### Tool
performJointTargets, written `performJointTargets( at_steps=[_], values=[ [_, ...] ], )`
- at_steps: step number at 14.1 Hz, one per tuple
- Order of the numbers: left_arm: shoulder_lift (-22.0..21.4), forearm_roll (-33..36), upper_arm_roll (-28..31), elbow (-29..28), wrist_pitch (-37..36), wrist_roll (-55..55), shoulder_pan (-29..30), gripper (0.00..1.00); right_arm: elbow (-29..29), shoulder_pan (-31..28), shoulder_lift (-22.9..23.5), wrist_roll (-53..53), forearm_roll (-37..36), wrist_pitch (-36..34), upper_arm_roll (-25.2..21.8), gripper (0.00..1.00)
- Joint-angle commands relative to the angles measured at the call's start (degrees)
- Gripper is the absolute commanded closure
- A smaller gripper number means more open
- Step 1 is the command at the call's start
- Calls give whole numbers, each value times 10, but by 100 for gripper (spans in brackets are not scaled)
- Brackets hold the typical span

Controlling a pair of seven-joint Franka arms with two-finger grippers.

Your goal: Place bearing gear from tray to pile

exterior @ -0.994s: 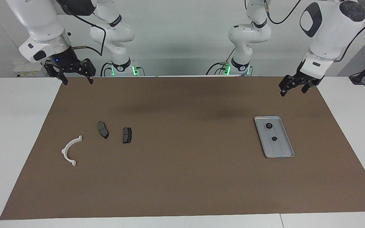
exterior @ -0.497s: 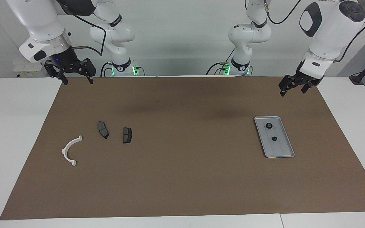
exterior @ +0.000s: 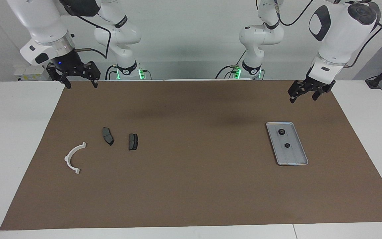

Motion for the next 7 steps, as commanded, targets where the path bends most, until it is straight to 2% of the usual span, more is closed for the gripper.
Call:
performJointTargets(
  at_steps=[1,3,5,7],
  values=[
    [-36,-2,0,-102,85,35,16,0,-16,-1,-14,5,11,5,0,0],
    [-23,-2,0,-142,135,56,26,0,-17,-1,-14,5,11,4,0,0],
    [-20,-3,-1,-206,204,51,38,0,-16,-2,-14,5,11,5,0,0],
    [-15,-3,0,-237,235,47,40,0,-16,-4,-14,4,11,5,0,0]
  ],
)
